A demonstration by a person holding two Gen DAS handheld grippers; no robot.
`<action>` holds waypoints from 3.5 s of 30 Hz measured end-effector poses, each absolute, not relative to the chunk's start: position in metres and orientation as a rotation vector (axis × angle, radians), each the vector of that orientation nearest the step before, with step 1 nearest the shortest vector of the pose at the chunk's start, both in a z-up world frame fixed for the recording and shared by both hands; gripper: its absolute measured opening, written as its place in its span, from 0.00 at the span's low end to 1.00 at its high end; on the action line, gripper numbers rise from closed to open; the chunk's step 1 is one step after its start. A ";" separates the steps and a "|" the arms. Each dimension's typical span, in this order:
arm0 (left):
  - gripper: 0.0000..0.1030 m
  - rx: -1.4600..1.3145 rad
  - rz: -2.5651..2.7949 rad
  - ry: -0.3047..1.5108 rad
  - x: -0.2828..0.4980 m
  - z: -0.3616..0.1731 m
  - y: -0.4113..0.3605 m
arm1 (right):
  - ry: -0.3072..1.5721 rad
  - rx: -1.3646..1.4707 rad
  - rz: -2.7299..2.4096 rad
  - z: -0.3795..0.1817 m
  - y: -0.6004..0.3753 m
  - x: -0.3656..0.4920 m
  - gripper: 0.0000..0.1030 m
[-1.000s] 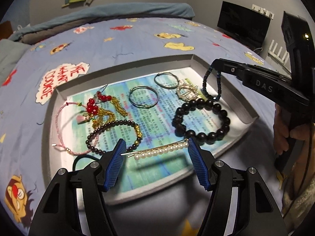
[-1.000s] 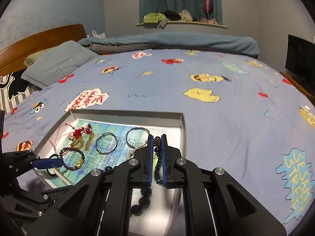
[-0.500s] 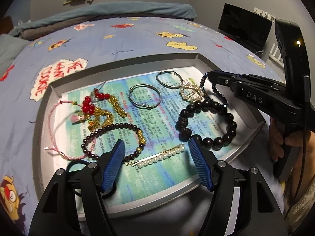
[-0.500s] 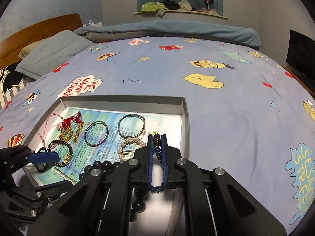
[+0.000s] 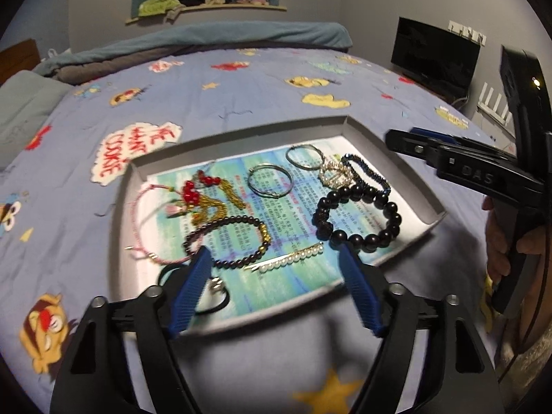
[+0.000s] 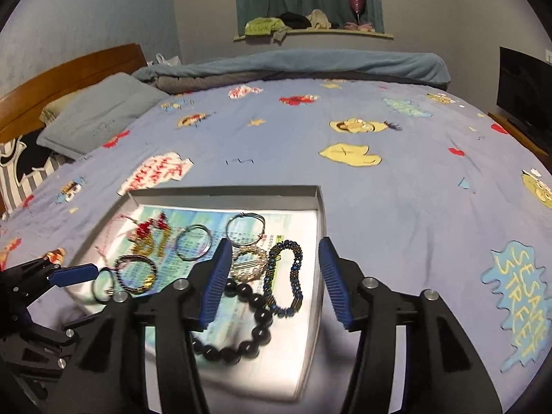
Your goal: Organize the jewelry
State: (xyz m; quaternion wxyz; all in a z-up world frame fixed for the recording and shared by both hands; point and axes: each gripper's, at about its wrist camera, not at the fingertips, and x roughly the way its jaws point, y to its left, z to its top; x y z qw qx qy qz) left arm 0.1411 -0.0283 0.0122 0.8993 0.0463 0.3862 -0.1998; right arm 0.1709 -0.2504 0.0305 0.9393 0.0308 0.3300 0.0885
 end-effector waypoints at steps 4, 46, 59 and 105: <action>0.83 0.090 -0.380 0.777 0.125 0.024 -0.019 | 0.674 0.064 0.185 0.044 -0.253 0.145 0.73; 0.95 0.101 -0.076 0.521 0.030 0.016 0.015 | 0.458 -0.069 0.060 0.020 -0.214 0.025 0.95; 0.95 0.087 -0.084 0.538 0.034 0.013 0.008 | 0.498 -0.070 0.086 0.013 -0.209 0.027 0.95; 0.95 0.097 -0.084 0.549 0.034 0.009 0.005 | 0.499 -0.081 0.091 0.015 -0.206 0.027 0.95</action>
